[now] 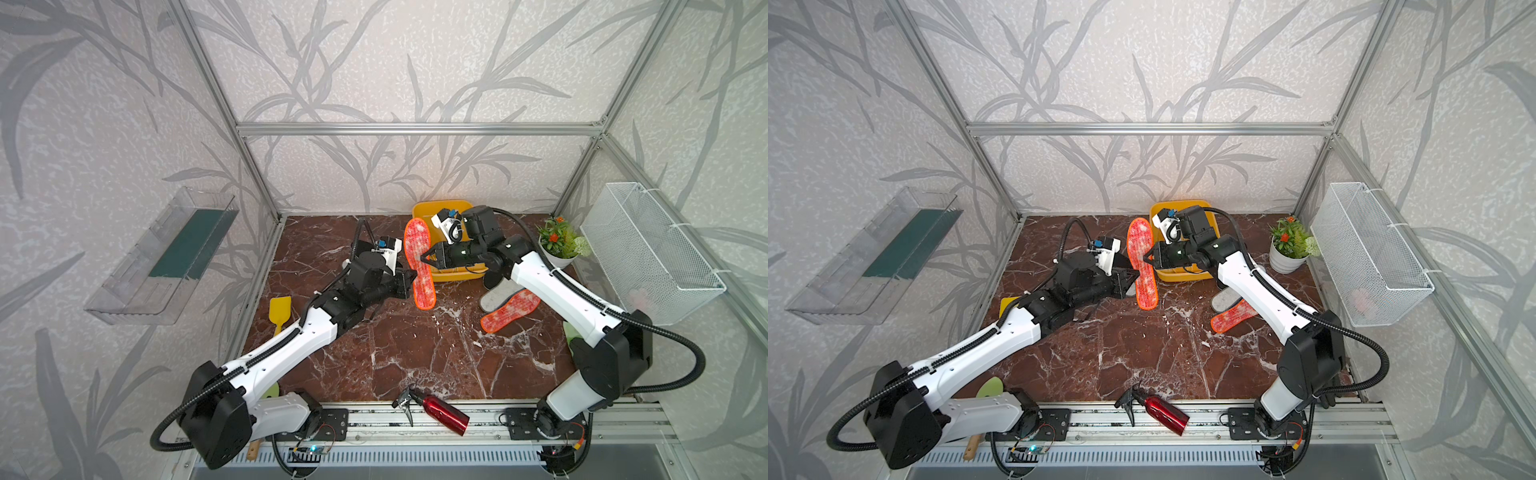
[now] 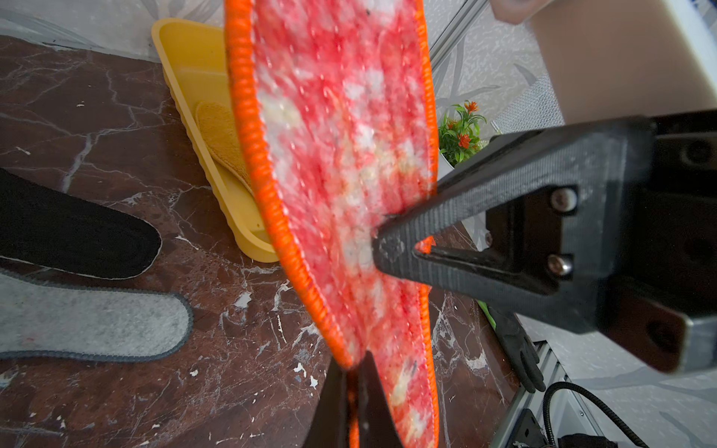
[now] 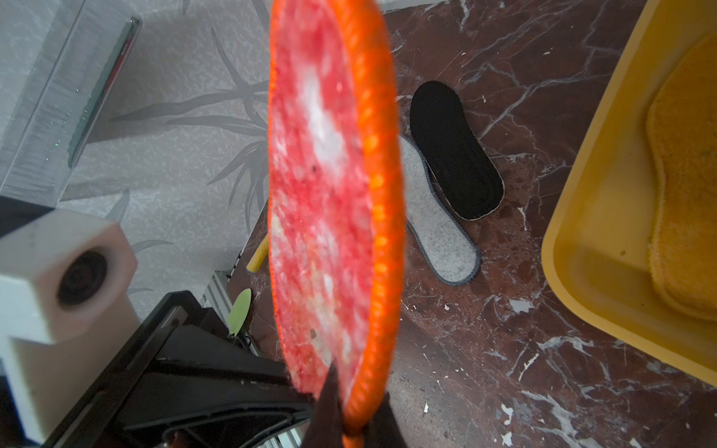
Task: Put the insoles into the storage box
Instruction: Pick up the insole from the center of the board.
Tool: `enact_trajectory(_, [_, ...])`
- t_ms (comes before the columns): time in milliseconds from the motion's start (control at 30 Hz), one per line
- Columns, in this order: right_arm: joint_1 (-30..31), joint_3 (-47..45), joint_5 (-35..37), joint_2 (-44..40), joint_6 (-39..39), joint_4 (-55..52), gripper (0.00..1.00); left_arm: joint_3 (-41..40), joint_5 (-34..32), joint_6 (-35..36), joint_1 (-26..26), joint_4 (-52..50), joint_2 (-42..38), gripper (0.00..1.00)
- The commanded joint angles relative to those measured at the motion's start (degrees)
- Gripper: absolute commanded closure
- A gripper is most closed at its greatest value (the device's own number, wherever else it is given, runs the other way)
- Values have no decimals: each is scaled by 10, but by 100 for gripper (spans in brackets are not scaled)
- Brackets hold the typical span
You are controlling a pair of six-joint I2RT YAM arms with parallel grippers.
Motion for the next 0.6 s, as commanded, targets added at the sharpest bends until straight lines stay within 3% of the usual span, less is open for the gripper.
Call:
enact_trajectory(0, [0, 10, -6, -8, -4, 11, 95, -5, -3, -2, -3, 6, -1, 100])
enact_trajectory(267, [0, -4, 5, -18, -10, 26, 100, -4, -15, -3, -3, -2, -2, 100])
enact_trajectory(333, [-1, -7, 12, -23, -16, 28, 100, -4, -25, -3, -3, -9, -6, 79])
enact_trajectory(433, [-2, -5, 19, -27, -23, 24, 100, -4, -44, -4, -3, -23, -13, 56])
enact_trajectory(567, [-13, 2, 26, -30, -35, 13, 100, -10, -75, -5, -3, -40, -29, 42])
